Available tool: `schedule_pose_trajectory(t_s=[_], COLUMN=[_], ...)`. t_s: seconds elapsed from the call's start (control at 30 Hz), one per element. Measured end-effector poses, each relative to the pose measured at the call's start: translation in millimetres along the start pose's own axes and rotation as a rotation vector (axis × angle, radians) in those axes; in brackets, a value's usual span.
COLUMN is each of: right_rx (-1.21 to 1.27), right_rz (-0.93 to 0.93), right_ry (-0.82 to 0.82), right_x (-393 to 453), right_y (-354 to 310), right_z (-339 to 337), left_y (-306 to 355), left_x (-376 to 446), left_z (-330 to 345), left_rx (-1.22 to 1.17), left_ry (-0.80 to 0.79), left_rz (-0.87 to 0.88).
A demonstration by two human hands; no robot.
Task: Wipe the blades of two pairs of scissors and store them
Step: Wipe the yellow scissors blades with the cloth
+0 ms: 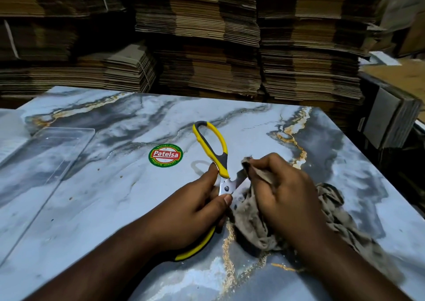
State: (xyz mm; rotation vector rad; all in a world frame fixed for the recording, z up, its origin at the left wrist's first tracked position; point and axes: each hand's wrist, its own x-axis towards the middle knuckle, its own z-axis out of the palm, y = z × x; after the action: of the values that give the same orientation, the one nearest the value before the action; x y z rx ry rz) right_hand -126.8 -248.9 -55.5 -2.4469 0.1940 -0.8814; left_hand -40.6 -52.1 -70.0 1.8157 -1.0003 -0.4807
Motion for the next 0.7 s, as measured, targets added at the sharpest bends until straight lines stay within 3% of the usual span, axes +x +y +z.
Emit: schedule_pose_trajectory(t_s=[0.1, 0.23, 0.33, 0.5, 0.63, 0.7], right_rx=[-0.018, -0.048, 0.001, 0.018, 0.01, -0.053], right_rz=[-0.116, -0.003, -0.131, 0.071, -0.095, -0.043], right_ry=[-0.055, 0.007, -0.082, -0.004, -0.136, -0.084], right_x=[-8.0, 1.6, -9.3, 3.7, -14.7, -4.2], right_y=[-7.3, 5.4, -7.9, 14.7, -10.7, 2.8], right_z=[1.9, -0.2, 3.4, -1.8, 0.7, 1.0], left_y=[0.7, -1.6, 0.4, 0.1, 2.2, 0.4], left_x=[-0.5, 1.7, 0.2, 2.1, -1.0, -0.7], left_z=[0.2, 0.9, 2.3, 1.1, 1.8, -0.4], left_rx=[0.019, 0.053, 0.06, 0.09, 0.078, 0.093], left_ry=[-0.012, -0.006, 0.018, 0.009, -0.004, -0.008], left_rz=[-0.008, 0.015, 0.028, 0.008, 0.029, 0.02])
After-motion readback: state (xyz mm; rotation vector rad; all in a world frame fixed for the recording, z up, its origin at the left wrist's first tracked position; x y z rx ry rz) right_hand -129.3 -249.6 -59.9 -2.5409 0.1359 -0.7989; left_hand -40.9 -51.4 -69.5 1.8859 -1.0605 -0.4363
